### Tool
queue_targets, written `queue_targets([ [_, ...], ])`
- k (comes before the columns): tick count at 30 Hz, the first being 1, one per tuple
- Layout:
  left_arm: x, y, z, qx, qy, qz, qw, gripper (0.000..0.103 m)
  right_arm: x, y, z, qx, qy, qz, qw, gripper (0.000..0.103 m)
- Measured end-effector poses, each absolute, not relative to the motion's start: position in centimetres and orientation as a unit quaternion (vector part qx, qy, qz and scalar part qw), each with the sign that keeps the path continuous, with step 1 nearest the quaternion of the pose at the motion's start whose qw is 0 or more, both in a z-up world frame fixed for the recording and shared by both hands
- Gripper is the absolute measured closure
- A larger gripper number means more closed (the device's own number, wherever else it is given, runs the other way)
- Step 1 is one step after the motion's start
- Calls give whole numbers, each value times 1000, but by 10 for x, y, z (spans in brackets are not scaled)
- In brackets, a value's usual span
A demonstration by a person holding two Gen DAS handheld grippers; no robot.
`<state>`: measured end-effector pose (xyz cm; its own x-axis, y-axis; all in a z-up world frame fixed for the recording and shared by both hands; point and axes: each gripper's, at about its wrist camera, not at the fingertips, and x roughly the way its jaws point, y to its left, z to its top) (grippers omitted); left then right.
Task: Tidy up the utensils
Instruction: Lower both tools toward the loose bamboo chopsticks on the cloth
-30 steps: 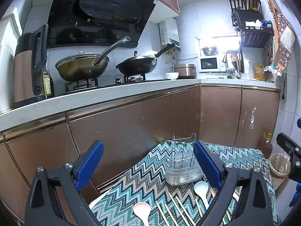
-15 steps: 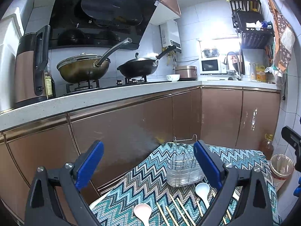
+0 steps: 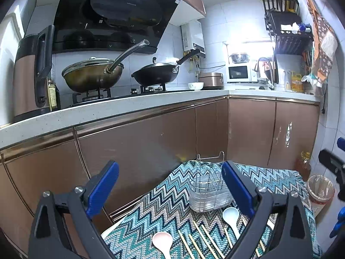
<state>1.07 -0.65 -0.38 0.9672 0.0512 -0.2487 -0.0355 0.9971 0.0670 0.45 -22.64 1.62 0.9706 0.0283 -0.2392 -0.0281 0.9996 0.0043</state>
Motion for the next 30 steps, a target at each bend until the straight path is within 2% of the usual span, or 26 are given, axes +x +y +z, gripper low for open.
queue_targets([
  [8,22,25,6,1,151,27,988,7,14,-226,18,-27,150,44,987,0],
  [12,44,31,-14,-13,225,-3,974,7,27,-230,12,-22,182,74,980,0],
  [15,59,33,-33,-37,279,-37,959,7,44,-233,1,-15,227,99,969,6],
  [18,77,34,-57,-78,350,-77,930,9,68,-231,-20,-3,295,133,946,22],
  [20,89,33,-75,-100,397,-98,907,13,88,-229,-40,8,348,155,925,42],
  [21,92,33,-82,-105,410,-103,900,16,97,-227,-50,12,371,164,914,47],
  [23,101,31,-97,-114,443,-109,883,34,115,-225,-73,25,416,184,890,61],
  [26,112,28,-127,-130,495,-116,851,47,142,-226,-112,55,483,198,851,73],
  [30,119,25,-151,-136,537,-113,825,54,165,-227,-150,66,539,194,817,77],
])
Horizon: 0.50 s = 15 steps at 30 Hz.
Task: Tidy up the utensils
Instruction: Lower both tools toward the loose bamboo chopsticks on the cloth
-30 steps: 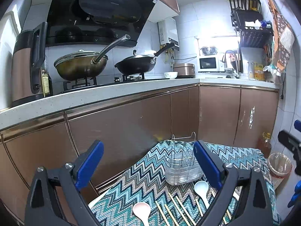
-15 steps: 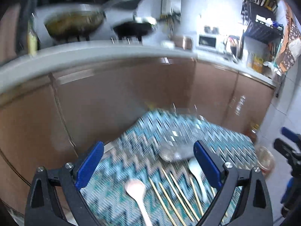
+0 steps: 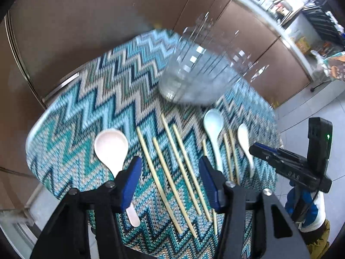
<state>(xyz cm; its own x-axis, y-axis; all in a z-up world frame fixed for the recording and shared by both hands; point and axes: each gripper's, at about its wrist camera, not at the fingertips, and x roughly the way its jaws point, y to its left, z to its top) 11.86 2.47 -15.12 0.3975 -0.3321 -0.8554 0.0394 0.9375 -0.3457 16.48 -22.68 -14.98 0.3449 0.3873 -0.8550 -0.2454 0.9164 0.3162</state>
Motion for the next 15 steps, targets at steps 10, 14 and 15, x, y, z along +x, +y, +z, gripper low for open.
queue_targets([
  [10,130,22,-186,-145,592,-96,787,69,188,-221,-191,71,590,182,784,84],
  [14,135,23,-197,-145,606,-88,777,74,198,-212,-207,67,601,176,776,85],
  [15,136,22,-200,-146,609,-86,775,75,200,-210,-210,67,604,175,775,85],
])
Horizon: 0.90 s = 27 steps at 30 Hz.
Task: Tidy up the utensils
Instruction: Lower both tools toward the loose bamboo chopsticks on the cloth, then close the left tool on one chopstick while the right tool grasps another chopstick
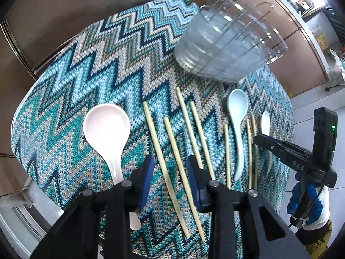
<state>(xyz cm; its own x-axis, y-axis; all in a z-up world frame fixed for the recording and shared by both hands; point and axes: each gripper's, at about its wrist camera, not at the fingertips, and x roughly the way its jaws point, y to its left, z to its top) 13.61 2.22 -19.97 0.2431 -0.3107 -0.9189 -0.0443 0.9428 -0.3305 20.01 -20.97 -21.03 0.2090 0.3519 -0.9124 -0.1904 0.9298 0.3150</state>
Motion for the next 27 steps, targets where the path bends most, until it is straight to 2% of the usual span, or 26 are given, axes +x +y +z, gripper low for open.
queue_targets([
  [11,154,18,-222,-141,634,-52,759,86,210,-203,-221,63,615,175,767,85],
  [15,162,10,-226,-134,637,-44,757,87,214,-207,-221,62,620,175,762,85],
  [27,174,-6,-233,-121,644,-37,754,91,223,-194,-228,41,628,164,760,93],
])
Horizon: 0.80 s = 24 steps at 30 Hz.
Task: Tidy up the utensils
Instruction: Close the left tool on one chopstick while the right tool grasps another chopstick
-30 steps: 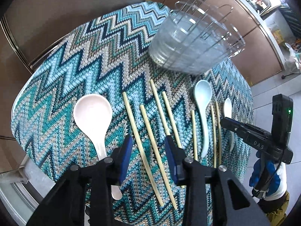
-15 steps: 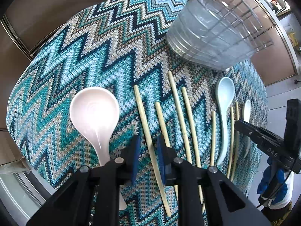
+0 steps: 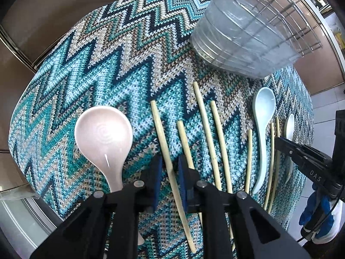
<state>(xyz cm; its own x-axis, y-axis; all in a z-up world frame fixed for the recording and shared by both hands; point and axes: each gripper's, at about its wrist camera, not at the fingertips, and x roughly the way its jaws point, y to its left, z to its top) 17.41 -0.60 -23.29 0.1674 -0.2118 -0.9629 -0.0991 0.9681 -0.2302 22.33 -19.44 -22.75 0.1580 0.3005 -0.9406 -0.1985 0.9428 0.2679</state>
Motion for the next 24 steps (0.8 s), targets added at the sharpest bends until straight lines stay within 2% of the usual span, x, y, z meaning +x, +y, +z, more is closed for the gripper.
queue_targets([
  [2,175,-6,-234,-127,643,-32,755,95,222,-191,-229,44,626,162,762,94],
  [8,170,-1,-233,-118,640,-27,759,98,212,-190,-232,50,621,162,765,95],
  [24,157,7,-204,-119,605,-50,786,98,176,-200,-198,47,582,165,795,96],
])
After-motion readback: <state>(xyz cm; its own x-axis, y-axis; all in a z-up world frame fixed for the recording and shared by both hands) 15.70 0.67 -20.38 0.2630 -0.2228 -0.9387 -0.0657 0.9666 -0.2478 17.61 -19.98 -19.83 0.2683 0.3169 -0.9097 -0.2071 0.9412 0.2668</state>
